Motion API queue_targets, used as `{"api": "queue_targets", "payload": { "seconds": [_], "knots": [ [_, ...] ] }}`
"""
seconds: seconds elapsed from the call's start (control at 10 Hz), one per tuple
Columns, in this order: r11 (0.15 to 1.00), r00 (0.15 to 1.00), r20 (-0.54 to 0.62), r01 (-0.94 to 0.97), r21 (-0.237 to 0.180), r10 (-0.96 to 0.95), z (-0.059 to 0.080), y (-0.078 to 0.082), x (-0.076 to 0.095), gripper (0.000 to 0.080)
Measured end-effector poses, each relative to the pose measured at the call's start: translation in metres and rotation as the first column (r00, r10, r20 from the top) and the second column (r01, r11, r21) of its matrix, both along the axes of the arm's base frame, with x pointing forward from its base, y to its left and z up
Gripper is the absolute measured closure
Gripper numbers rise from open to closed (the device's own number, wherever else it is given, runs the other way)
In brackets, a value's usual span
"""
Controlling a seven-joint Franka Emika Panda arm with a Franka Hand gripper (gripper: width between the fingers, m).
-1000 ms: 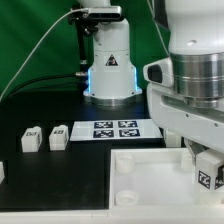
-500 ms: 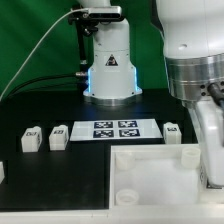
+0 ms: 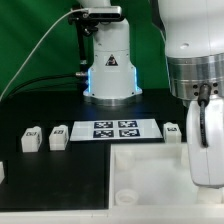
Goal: Assemble one leg
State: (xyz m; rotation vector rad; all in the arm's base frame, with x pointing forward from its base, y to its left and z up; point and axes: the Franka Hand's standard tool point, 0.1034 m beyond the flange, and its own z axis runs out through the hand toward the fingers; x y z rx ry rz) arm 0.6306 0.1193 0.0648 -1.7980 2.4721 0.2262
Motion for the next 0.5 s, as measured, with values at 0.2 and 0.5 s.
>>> {"api": "queue_targets", "payload": {
  "seconds": [0.2, 0.5],
  "knots": [
    [1.0, 1.0, 0.02, -0.015, 0.0, 0.015, 0.006, 0.009, -0.003, 0.0317],
    [0.998, 0.998, 0.021, -0.055, 0.009, 0.055, 0.019, 0.028, -0.013, 0.0162]
  ]
}}
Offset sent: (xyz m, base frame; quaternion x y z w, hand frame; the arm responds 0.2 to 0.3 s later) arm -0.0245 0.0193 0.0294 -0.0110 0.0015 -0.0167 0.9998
